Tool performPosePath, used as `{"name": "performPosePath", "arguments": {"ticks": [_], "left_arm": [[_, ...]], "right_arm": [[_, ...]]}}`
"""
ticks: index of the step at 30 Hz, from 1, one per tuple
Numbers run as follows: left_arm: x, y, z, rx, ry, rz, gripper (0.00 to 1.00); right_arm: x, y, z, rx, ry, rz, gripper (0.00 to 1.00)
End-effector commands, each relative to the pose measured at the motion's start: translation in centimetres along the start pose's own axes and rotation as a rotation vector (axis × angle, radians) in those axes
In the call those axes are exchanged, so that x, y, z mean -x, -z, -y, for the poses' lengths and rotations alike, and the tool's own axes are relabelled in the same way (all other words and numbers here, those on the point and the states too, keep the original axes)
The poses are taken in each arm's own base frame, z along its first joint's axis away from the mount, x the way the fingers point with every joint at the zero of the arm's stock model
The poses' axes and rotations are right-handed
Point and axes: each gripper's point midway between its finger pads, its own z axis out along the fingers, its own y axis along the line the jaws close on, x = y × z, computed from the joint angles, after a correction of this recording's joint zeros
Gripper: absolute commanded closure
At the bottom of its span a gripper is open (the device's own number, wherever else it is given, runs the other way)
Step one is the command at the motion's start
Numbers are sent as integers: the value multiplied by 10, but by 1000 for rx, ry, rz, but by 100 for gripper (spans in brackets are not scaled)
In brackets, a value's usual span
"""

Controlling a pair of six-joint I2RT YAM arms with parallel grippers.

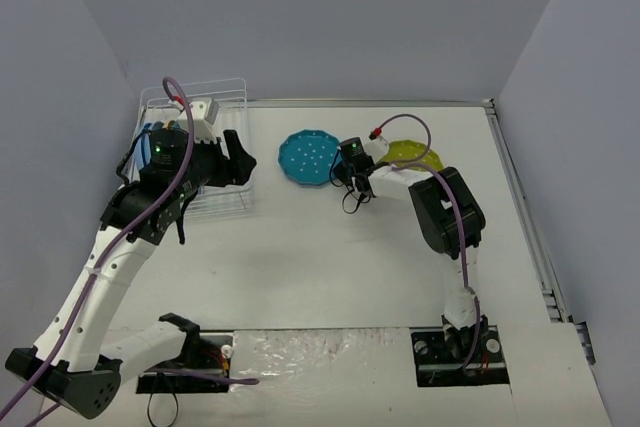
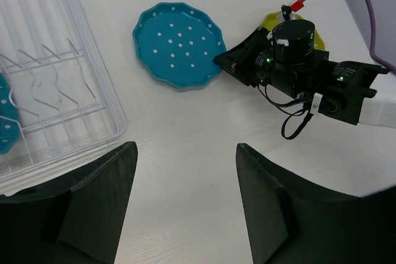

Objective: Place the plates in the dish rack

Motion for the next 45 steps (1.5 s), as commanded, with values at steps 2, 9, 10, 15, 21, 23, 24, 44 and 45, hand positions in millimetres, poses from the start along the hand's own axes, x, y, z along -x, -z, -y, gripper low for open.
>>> {"name": "performPosePath", "arguments": {"ticks": [2, 9, 10, 15, 21, 23, 24, 44, 45], "left_arm": [[16, -7, 14, -61, 33, 60, 39], [1, -37, 21, -110, 99, 7, 39], [-3, -43, 22, -117, 112, -6, 39], [-21, -70, 23, -134, 188, -56, 36], [-36, -99, 27, -155, 254, -98, 32], [-39, -108, 28, -160, 273, -107, 28], [-41, -115, 28, -160, 284, -116, 26], [-4, -197, 76, -423, 399, -95, 9], [-6, -202, 77, -430, 414, -101, 9]], "right_arm": [[18, 34, -26, 113, -1, -11, 100], [53, 79, -40, 208, 1, 18, 100], [59, 87, -43, 226, 0, 24, 100], [73, 116, -47, 276, 2, 39, 100], [95, 143, -43, 308, -10, 77, 100], [99, 156, -46, 338, -10, 73, 100], [101, 160, -46, 345, -11, 74, 100], [138, 227, -43, 428, -22, 135, 100], [138, 229, -43, 431, -22, 136, 100]]}}
